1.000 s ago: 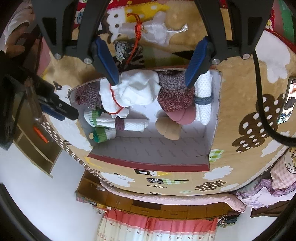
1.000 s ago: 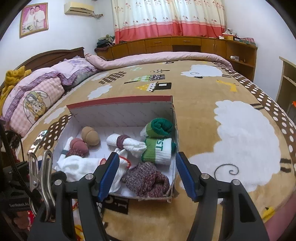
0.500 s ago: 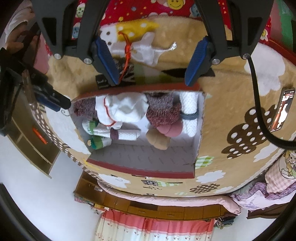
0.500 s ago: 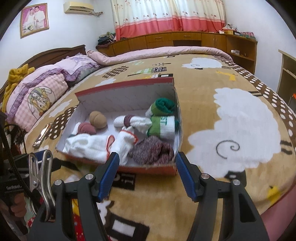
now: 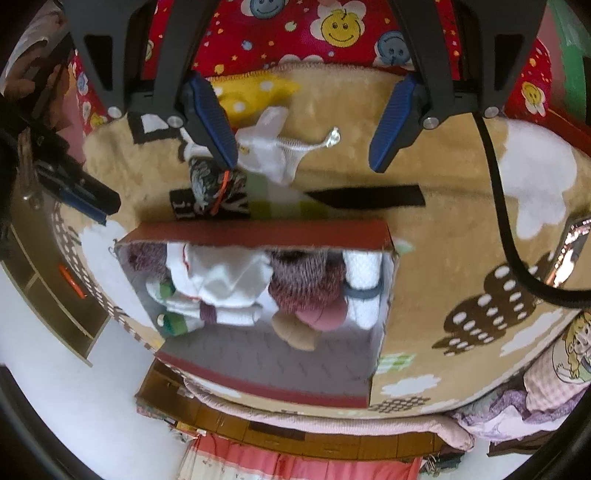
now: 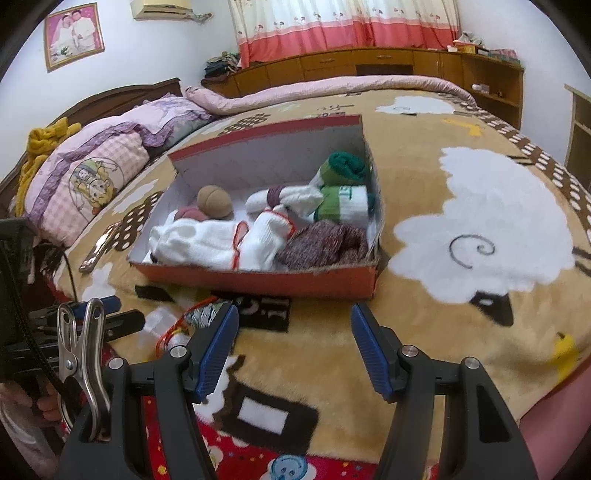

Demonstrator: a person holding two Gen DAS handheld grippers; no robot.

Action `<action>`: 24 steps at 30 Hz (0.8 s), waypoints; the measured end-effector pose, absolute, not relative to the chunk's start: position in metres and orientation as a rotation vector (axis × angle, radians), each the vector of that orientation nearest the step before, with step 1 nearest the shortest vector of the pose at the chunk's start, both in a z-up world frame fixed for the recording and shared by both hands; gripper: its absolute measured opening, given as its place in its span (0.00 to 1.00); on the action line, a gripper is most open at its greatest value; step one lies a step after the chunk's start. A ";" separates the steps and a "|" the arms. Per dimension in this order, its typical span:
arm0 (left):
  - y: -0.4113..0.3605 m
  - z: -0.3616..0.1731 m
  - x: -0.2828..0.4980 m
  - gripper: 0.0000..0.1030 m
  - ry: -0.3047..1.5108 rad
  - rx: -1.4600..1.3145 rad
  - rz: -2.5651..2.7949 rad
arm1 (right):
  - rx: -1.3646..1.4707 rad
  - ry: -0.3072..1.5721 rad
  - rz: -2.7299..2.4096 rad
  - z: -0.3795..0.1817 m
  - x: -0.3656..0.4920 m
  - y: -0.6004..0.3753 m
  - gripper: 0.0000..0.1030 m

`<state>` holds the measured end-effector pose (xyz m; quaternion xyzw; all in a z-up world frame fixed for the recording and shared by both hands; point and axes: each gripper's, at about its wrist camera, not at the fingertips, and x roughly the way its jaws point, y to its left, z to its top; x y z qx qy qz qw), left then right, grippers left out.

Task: Organize soft objects
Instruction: 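Withdraw both grippers from the shoebox toward the last items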

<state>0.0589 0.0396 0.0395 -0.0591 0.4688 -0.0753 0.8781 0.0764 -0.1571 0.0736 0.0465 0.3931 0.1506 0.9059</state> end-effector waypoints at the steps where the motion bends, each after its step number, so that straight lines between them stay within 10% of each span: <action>1: 0.039 0.037 0.059 0.75 0.984 -0.126 -0.160 | 0.095 0.817 0.314 0.072 0.076 -0.156 0.63; 24: 0.026 0.014 0.062 0.58 0.977 -0.157 -0.247 | 0.106 0.876 0.409 0.051 0.070 -0.132 0.52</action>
